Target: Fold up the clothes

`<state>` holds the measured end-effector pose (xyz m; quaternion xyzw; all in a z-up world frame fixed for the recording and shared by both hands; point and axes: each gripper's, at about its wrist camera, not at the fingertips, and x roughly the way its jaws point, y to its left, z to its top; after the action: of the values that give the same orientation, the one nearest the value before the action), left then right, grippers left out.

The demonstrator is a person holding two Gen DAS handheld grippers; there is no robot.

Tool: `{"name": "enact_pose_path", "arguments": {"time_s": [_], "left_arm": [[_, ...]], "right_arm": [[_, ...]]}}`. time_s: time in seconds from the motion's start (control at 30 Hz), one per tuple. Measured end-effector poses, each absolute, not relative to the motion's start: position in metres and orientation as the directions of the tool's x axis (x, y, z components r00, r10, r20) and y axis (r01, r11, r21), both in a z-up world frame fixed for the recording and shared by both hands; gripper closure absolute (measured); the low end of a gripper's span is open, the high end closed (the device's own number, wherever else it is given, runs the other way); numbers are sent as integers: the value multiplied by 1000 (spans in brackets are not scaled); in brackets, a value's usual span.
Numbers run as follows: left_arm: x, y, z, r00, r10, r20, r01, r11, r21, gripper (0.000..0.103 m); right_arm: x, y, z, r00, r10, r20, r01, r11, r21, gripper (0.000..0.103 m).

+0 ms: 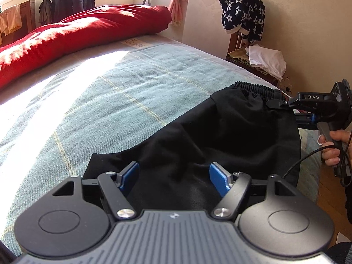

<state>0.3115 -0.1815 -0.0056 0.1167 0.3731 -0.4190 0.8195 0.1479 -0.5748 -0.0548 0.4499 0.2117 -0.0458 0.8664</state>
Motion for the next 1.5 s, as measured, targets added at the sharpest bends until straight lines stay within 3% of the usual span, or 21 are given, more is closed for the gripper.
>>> {"name": "enact_pose_path", "arguments": {"time_s": [0.13,0.2,0.27,0.37,0.53,0.7,0.87,0.93,1.0,1.07,1.13,1.2,1.27,1.5], "left_arm": [[311,-191,-14,336,-601,-725,793,596,-126,30],[312,-195,-23,326,-573,-752,795,596,-110,30],[313,-192,-31,349,-527,-775,788,613,-62,30],[317,-181,-39,362,-487,-795,770,636,-39,29],[327,-159,-32,387,-469,-794,716,696,-62,30],[332,-173,-14,357,-585,-729,767,629,-129,30],[354,-201,-38,366,-537,-760,748,656,-103,30],[364,-200,-47,382,-522,-762,724,682,-104,30],[369,-195,-45,378,-539,-753,703,696,-145,31],[365,-195,-39,407,-523,-749,701,704,-111,33],[364,-194,-32,425,-513,-746,691,716,-99,33],[362,-192,-24,439,-520,-733,684,722,-103,33],[361,-191,-21,413,-559,-719,707,694,-134,30],[361,-179,-28,477,-449,-755,630,774,-62,32]], "right_arm": [[136,-582,-55,877,64,-477,349,599,721,67],[136,-582,-67,842,38,-538,418,585,695,56],[127,-580,-68,851,19,-524,423,566,708,55],[115,-573,-52,850,-78,-521,456,603,654,42],[121,-551,-19,872,-104,-478,399,715,574,39],[164,-528,-2,890,80,-449,212,799,562,34],[224,-516,-18,827,239,-509,121,808,576,34],[240,-521,-35,800,205,-564,167,826,538,40],[244,-528,-43,785,164,-598,214,833,509,83],[237,-535,-42,787,154,-598,236,820,521,87],[227,-534,-31,800,134,-586,240,823,515,83],[222,-526,-18,816,128,-563,214,839,500,55],[222,-515,-7,827,112,-552,179,877,446,46],[221,-506,-10,801,104,-589,185,893,410,45]]}}
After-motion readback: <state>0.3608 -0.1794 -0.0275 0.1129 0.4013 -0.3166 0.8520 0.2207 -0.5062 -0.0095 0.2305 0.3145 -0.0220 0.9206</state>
